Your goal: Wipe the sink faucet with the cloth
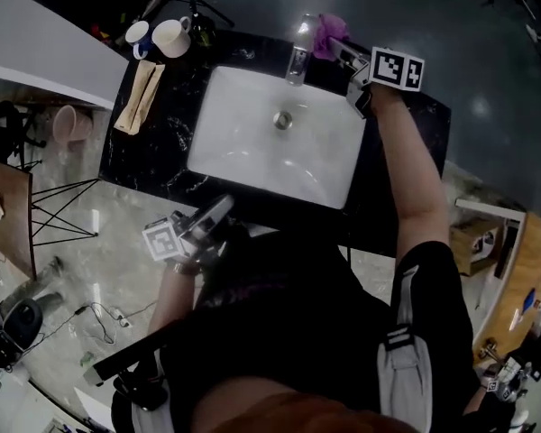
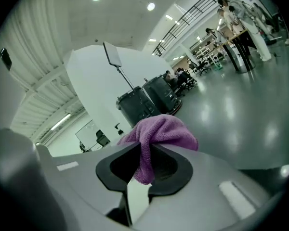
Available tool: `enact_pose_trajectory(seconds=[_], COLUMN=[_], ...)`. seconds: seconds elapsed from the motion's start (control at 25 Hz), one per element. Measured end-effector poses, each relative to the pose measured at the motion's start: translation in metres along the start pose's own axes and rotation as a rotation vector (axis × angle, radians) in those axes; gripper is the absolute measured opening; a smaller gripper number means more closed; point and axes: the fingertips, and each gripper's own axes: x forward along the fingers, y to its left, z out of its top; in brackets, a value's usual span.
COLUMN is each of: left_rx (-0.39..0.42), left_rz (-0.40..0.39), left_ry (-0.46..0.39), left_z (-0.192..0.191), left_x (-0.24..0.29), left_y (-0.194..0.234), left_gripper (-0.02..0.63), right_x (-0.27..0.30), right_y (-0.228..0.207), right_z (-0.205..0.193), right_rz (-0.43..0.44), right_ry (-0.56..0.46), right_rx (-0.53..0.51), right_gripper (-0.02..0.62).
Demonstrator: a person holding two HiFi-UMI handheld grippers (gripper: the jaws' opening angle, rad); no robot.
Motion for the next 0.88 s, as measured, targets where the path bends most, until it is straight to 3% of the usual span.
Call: enact_pose_trajectory(seconds=[0.12, 0.24, 0.4, 0.6, 0.88], left_rx=[-0.014, -0.097, -0.112, -0.078, -0.087], left_rz=[0.026, 0.033, 0.027, 0.016, 0.006], left_ry=[-0.054, -0.116, -0.166, -0.152, -0.137], left_z=[-0.012, -0.030, -0.037, -0.038, -0.038], left_x=[0.004, 0.005, 0.005, 0.009, 0.011], left_y=[-0.001, -0.002, -0.009, -0.021, -0.025], left_gripper=[0.002, 0.002, 0.002, 0.002, 0.002], right_x=[0.017, 0.034, 0.042, 0.028, -0.004], right_y=[-0.040, -0.071, -0.075, -0.058, 0.001], right_z=[-0.043, -0.082, -0.091, -0.070, 0.021], right_rz=[-0.058, -0.169, -0.224, -0.089, 0.192], right_ry=[0.146, 0.313, 0.383, 0.282, 0.064], right_rx=[0.001, -0.048, -0.093, -0.068, -0.129], right_gripper=[0.074, 0.074, 0.072, 0.072, 0.072])
